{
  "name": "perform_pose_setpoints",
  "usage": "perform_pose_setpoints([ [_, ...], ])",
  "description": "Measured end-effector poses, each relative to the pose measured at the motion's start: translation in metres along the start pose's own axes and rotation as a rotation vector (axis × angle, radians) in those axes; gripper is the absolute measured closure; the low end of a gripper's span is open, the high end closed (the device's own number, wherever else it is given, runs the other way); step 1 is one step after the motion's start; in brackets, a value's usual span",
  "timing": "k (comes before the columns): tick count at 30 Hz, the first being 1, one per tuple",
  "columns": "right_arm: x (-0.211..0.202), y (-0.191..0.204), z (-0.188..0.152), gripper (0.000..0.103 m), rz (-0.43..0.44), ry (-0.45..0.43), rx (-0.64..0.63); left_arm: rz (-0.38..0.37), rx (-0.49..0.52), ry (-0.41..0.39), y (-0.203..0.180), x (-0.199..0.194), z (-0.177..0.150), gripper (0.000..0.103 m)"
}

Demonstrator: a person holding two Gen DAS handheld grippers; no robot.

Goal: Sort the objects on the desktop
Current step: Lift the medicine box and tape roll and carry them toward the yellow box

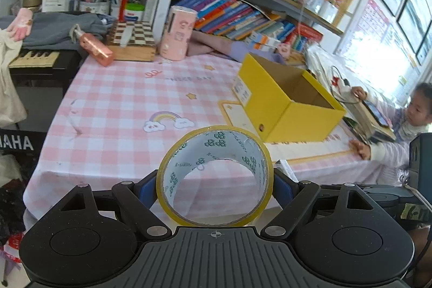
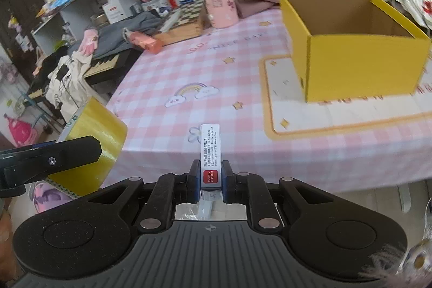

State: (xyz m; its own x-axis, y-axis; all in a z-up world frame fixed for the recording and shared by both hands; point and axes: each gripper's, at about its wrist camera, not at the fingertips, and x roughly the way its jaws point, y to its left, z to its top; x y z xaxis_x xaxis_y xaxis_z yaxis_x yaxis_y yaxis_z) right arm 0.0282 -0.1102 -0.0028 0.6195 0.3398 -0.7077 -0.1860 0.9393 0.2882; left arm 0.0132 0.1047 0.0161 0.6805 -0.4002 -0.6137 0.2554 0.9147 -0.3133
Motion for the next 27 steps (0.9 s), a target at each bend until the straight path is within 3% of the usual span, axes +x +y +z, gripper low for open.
perform_pose_setpoints([
  [27, -0.06, -0.049, -0.042, 0.09, -0.178, -0.048, 0.177, -0.224, 0.135, 0.111, -0.063, 0.036, -0.007, 0.018],
])
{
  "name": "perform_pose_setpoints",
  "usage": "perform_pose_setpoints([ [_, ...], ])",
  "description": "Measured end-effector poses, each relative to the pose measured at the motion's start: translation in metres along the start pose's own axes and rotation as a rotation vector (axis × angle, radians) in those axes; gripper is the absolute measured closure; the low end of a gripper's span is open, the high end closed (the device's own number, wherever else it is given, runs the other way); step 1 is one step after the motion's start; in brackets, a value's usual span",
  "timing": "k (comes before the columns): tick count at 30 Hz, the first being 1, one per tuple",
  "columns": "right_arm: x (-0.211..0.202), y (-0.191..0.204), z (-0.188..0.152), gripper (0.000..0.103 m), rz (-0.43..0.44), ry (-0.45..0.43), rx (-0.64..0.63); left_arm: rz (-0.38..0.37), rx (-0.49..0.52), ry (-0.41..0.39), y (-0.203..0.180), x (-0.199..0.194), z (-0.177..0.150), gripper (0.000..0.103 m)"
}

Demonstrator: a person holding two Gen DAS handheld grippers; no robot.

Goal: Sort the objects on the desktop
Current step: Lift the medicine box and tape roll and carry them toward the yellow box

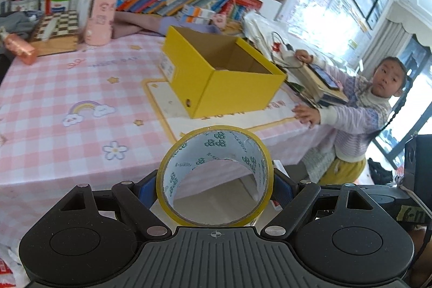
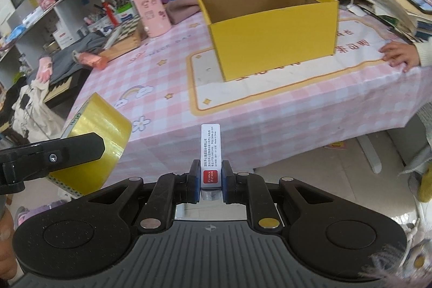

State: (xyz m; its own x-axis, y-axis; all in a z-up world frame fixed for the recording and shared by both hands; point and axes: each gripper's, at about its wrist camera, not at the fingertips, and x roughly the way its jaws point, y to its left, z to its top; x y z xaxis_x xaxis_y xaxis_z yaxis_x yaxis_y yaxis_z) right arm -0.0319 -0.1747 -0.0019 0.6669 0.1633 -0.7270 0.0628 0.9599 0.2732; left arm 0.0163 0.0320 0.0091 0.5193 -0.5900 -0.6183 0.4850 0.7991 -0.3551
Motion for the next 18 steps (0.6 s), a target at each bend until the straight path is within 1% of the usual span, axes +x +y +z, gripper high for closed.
perform_pose_setpoints([
  [18, -0.004, -0.043, 0.009, 0.09, -0.061, -0.016, 0.083, -0.069, 0.091, 0.056, -0.035, 0.043, 0.017, 0.018],
])
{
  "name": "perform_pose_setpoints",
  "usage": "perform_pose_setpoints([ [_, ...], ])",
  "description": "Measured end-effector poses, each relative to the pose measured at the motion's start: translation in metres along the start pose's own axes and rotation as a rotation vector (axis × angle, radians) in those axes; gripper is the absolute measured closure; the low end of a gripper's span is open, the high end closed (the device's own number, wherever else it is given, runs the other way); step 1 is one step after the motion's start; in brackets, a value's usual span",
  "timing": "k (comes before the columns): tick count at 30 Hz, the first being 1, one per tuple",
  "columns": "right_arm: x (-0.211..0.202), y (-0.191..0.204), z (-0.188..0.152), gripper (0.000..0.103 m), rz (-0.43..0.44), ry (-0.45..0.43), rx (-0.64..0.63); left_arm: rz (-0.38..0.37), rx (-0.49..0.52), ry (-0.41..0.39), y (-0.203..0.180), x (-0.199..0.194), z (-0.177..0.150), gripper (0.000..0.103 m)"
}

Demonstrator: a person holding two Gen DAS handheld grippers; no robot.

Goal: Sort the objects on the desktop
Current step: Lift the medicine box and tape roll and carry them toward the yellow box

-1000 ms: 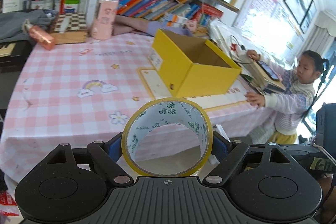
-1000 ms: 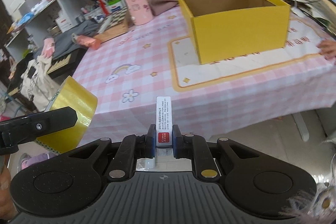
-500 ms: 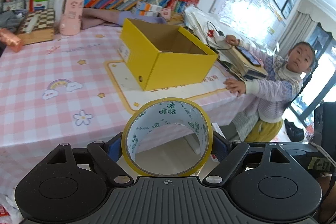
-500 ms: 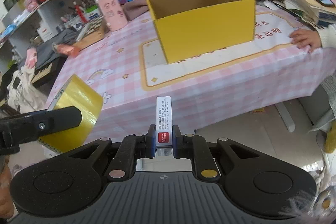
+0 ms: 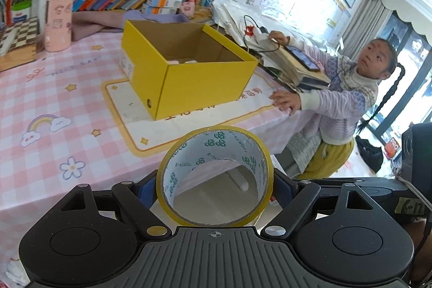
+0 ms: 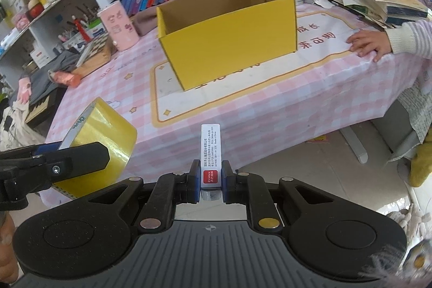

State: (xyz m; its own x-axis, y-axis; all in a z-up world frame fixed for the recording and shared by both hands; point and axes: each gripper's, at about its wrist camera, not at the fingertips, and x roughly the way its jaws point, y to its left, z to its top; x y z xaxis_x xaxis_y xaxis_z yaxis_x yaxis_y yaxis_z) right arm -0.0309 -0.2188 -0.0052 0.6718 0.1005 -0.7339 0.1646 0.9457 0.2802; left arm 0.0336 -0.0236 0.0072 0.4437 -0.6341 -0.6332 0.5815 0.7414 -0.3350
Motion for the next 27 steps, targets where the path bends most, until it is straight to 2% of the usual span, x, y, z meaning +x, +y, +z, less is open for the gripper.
perform_pose_setpoints([
  [17, 0.024, -0.025, 0.03, 0.09, 0.017, 0.013, 0.007, 0.002, 0.028, 0.027, -0.01, 0.038, 0.029, 0.018],
  [27, 0.038, -0.053, 0.053, 0.09, 0.011, 0.009, 0.031, -0.033, 0.067, 0.036, -0.029, 0.07, 0.056, 0.018],
])
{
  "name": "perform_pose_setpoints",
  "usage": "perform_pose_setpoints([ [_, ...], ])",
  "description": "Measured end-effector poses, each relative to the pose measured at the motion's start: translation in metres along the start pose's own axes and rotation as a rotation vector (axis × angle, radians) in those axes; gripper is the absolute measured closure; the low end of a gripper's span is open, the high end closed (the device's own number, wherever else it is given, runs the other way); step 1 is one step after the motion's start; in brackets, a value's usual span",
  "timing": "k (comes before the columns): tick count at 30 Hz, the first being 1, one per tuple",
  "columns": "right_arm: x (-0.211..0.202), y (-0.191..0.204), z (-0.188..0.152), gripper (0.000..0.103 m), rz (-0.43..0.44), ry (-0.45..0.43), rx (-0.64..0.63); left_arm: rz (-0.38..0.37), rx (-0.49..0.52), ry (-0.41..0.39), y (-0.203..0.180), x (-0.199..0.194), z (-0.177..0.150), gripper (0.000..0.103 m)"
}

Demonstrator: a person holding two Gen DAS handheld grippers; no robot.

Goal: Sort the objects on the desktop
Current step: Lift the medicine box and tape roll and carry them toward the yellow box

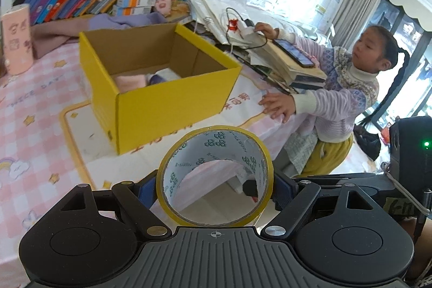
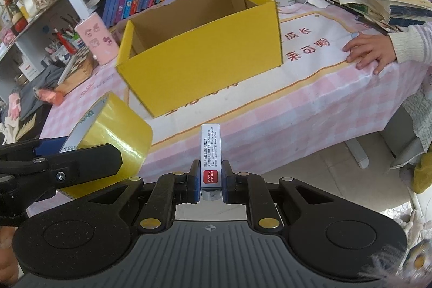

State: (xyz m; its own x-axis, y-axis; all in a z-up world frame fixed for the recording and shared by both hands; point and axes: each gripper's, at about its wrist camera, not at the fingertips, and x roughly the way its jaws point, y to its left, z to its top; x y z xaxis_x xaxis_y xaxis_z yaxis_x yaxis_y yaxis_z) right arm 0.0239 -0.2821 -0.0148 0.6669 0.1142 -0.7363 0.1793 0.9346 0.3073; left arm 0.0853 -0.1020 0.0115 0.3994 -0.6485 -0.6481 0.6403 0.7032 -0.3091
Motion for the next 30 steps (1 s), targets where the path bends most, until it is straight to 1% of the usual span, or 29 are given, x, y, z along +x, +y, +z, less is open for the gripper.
perform_pose_setpoints([
  [3, 0.002, -0.008, 0.011, 0.09, 0.001, -0.012, -0.004, -0.003, 0.0, -0.017, -0.004, 0.007, 0.012, 0.018],
  [8, 0.005, -0.018, 0.034, 0.09, 0.009, -0.042, -0.052, 0.014, -0.014, -0.067, -0.01, 0.018, 0.034, 0.018],
  [14, 0.009, -0.033, 0.071, 0.09, 0.05, -0.085, -0.084, 0.07, -0.024, -0.155, -0.016, 0.027, 0.063, 0.018],
  [17, 0.01, -0.037, 0.096, 0.09, 0.071, -0.125, -0.12, 0.114, -0.032, -0.204, -0.015, 0.031, 0.078, 0.018],
  [23, 0.025, -0.04, 0.149, 0.09, 0.117, -0.189, -0.24, 0.215, -0.053, -0.269, -0.008, 0.047, 0.106, 0.018],
  [27, 0.048, -0.04, 0.177, 0.09, 0.146, -0.186, -0.316, 0.293, -0.078, -0.268, 0.002, 0.068, 0.116, 0.018],
  [30, 0.072, -0.038, 0.19, 0.09, 0.168, -0.158, -0.363, 0.362, -0.06, -0.246, 0.008, 0.086, 0.123, 0.018],
])
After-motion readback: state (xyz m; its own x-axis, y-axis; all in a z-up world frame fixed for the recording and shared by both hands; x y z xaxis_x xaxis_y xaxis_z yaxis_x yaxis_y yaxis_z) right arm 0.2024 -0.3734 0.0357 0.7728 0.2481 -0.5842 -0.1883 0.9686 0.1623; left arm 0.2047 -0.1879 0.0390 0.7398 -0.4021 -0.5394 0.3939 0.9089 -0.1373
